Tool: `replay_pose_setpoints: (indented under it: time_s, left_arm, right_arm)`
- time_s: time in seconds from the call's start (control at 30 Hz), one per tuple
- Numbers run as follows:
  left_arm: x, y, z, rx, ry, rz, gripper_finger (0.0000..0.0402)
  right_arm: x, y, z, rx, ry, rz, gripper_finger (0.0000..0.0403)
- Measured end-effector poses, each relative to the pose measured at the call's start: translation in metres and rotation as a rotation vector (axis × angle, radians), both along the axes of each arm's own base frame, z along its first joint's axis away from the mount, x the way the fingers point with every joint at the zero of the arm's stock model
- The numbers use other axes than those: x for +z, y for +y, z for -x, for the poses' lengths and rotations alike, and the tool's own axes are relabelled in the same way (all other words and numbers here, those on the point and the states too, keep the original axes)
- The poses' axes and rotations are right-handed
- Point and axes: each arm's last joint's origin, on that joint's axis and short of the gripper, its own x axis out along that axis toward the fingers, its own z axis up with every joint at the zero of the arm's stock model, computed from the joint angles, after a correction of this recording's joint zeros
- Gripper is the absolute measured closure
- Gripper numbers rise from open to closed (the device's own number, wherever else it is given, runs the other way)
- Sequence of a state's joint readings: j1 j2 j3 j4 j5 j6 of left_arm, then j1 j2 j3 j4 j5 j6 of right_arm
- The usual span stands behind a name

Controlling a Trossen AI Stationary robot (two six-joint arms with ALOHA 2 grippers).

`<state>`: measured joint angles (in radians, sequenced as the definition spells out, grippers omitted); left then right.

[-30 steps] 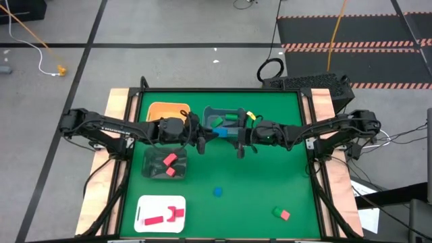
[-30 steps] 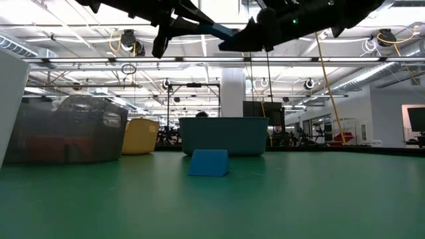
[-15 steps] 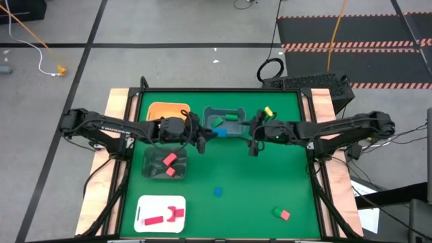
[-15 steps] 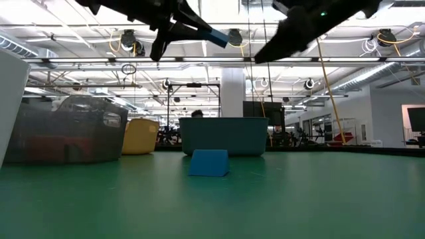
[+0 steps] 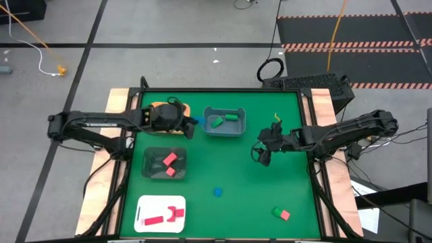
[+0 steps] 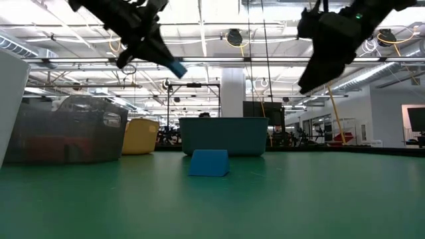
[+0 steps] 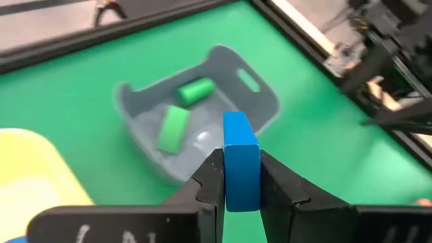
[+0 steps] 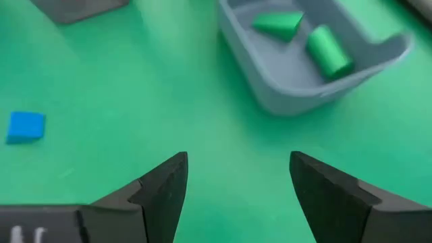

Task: Sort & place blocks by color
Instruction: Put the blue rectangular block into the yellow bin

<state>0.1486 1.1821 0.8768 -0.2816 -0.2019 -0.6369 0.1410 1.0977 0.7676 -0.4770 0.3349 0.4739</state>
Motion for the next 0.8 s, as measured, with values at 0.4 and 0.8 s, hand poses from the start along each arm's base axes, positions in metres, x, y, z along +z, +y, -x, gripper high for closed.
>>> replay_pose_setpoints:
  time_s: [0.4, 0.8]
  left_arm:
    - [-0.009, 0.004, 0.056, 0.273, 0.356, -0.008, 0.0343]
    - [-0.024, 0.007, 0.055, 0.375, 0.494, -0.031, 0.0301]
  right_arm:
    - [-0.042, 0.041, 0.012, 0.129, -0.082, -0.351, 0.0154]
    - [-0.059, 0.053, 0.018, 0.214, -0.294, -0.429, 0.0154]
